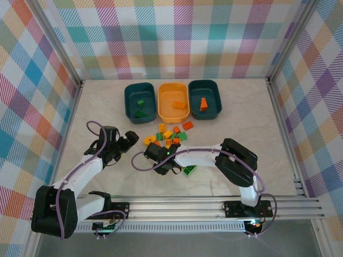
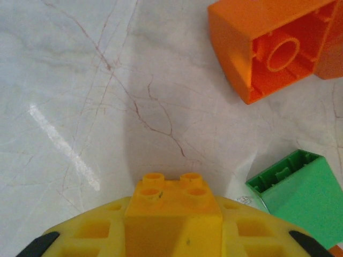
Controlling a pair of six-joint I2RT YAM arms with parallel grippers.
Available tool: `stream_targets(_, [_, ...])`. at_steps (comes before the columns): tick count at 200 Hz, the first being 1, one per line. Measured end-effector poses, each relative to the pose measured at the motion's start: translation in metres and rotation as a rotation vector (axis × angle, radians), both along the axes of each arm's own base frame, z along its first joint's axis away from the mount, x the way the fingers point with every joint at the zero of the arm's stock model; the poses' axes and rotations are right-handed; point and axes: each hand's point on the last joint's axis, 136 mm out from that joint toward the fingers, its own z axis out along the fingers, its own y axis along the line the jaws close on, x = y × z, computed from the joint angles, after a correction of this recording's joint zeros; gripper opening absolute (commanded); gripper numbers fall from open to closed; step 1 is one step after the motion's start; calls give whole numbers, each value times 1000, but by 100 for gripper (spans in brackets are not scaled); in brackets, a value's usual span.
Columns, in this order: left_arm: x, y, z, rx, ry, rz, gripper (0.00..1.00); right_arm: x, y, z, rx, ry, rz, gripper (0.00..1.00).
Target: Sort the legos into containers by color
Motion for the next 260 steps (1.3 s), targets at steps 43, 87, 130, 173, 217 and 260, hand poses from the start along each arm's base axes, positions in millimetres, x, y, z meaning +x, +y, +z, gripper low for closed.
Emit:
stream_targets(43, [-2,6,4,25,8,20,100,24,-1,42,101,-59,-47,25])
stream_targets(87, [-3,1,-7,10,77,12,94,143,-40,112,302,-167,-313,26])
stream_targets(130, [-11,-25,-28,-13,160,-90,92,257,-79,120,366,-211,-512,26])
stream_targets(173, [-9,-53,-15,2,131,-205,91,299,-81,85,346,-139,-546,28])
stream_targets(217, [-7,-56,-18,16,140,-227,93,318,-67,75,348,-110,-529,44])
stream_targets(260, [-11,-59,-19,26,147,-251,98,319,-63,77,346,-97,-513,55])
